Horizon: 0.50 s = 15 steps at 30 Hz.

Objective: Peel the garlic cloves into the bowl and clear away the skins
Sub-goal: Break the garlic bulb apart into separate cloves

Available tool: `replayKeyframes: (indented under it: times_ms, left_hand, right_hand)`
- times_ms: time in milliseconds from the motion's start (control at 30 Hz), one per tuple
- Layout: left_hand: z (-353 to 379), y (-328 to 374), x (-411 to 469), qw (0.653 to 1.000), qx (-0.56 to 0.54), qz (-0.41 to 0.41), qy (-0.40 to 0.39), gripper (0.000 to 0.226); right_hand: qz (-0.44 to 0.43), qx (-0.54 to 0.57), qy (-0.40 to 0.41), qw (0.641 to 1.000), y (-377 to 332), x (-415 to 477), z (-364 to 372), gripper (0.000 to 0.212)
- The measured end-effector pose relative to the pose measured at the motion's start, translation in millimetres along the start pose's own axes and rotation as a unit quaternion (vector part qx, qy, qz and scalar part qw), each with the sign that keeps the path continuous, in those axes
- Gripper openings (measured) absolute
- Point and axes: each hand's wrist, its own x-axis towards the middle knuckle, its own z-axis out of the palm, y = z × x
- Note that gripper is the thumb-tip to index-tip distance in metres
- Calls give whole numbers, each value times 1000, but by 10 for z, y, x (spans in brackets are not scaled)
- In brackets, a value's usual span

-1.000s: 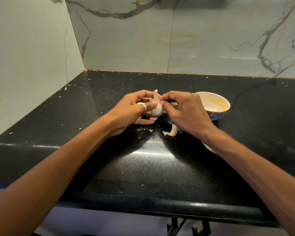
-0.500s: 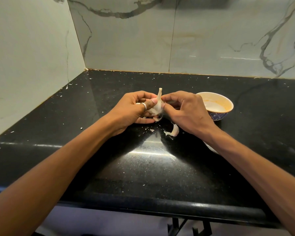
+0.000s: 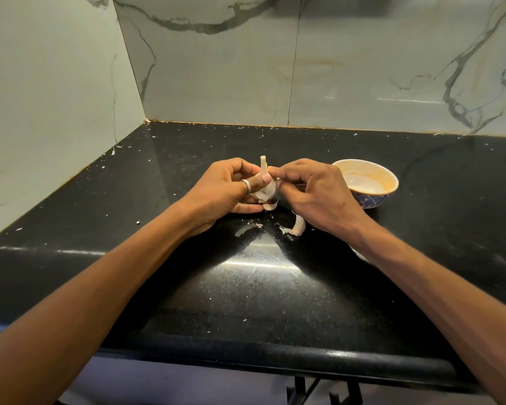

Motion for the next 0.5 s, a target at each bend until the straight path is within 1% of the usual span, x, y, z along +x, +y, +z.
replayKeyframes:
  times_ms: [67,167,267,500]
  left_hand:
    - [6,-2,-7,1000,3,5,1,16]
    - [32,-13,-18,1000,18,16,-1,17]
    - [46,-18,-29,999,28,25,-3,17]
    - [26,-4,-42,999,30,30,-8,17]
  right_hand:
    - [2,-2,11,1000,8,12,-1,24]
    - [19,-1,34,999,12,26,-17,15]
    - [12,-12,38,999,9,21,-23,9]
    - [-17,-31,38,999,-3,11,-41,10]
